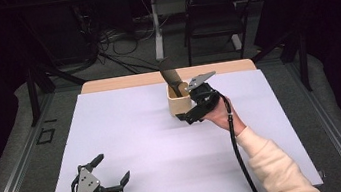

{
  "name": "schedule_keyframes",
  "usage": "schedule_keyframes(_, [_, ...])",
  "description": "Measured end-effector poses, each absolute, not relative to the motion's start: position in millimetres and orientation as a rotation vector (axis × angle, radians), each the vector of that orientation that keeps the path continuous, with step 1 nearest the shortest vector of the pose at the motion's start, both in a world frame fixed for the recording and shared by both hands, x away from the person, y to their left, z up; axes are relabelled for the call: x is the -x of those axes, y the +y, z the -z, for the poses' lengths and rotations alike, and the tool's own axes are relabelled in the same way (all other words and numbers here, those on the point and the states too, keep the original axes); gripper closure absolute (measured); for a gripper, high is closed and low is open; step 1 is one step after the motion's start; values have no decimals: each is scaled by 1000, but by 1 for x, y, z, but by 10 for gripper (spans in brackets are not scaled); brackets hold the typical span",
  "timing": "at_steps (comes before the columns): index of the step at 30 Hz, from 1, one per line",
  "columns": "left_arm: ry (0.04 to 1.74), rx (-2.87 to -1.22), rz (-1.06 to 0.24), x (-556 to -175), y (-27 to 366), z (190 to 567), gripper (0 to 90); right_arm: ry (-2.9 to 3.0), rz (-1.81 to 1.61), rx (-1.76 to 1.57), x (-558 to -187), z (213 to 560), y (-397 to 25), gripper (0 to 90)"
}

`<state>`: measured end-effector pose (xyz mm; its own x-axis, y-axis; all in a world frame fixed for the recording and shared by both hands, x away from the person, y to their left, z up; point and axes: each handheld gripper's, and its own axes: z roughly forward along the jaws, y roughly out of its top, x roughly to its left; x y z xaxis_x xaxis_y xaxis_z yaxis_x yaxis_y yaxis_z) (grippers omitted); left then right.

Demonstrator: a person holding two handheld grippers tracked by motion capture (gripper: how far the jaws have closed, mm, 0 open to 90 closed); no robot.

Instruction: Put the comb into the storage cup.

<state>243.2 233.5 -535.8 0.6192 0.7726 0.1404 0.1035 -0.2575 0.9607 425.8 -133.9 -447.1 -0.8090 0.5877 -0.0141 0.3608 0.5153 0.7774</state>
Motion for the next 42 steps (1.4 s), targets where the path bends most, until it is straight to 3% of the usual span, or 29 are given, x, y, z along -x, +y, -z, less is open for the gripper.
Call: schedule_keyframes(42, [717,-1739,-750,-244,233,536,17,2535,-1115,-803,-377,488,-166,0])
